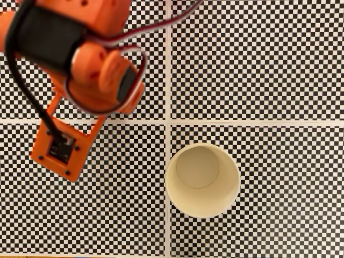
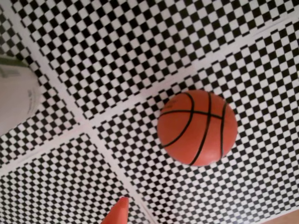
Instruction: Grasp basketball and place into cup.
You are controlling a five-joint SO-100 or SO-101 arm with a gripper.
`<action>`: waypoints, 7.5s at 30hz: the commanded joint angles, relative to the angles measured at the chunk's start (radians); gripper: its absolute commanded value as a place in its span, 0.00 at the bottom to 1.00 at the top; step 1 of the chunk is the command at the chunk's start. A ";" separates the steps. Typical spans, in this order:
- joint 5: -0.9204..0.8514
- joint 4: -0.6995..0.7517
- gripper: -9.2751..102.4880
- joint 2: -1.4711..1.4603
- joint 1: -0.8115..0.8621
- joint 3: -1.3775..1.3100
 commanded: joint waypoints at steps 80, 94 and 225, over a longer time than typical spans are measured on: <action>-0.083 -0.345 0.62 -0.049 0.061 0.253; -0.066 -0.436 0.62 -0.071 0.051 0.307; -0.009 -0.118 0.26 0.314 -0.278 -0.112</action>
